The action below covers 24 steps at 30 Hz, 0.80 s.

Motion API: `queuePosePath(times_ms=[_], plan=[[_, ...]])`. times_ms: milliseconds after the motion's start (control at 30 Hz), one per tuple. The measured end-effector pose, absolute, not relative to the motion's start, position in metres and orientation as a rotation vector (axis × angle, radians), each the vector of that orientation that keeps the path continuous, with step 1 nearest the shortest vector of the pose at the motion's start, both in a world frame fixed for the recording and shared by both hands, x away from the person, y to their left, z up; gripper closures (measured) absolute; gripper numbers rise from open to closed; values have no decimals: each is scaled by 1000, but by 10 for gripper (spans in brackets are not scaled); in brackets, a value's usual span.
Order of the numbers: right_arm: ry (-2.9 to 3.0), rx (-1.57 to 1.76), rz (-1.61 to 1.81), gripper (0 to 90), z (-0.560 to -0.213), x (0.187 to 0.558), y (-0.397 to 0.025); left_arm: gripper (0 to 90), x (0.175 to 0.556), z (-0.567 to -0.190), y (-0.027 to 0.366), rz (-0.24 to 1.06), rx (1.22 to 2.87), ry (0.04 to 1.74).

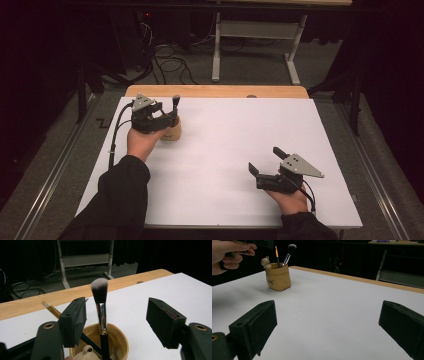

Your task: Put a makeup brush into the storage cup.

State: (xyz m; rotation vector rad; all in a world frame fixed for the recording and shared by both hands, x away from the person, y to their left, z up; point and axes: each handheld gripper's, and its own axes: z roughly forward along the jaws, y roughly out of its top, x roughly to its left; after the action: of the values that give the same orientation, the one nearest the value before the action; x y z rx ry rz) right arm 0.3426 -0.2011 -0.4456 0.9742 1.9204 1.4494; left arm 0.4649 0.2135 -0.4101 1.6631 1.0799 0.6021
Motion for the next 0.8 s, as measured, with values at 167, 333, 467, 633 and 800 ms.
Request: queuePosePath(times_ms=[167, 333, 467, 633, 800], plan=[[1920, 975, 1449, 20, -446, 342, -201, 309, 465, -411, 213, 595, 1668, 1080], [1921, 974, 1448, 20, -446, 343, -201, 311, 465, -410, 213, 596, 1666, 1086], [1919, 975, 1450, 20, -445, 342, -201, 311, 464, -410, 214, 592, 1673, 1094], [1919, 974, 1446, 20, -446, 342, -201, 305, 462, -411, 214, 590, 1681, 1094], [1918, 974, 1446, 20, -445, 342, -201, 299, 459, -412, 216, 590, 1672, 1098]])
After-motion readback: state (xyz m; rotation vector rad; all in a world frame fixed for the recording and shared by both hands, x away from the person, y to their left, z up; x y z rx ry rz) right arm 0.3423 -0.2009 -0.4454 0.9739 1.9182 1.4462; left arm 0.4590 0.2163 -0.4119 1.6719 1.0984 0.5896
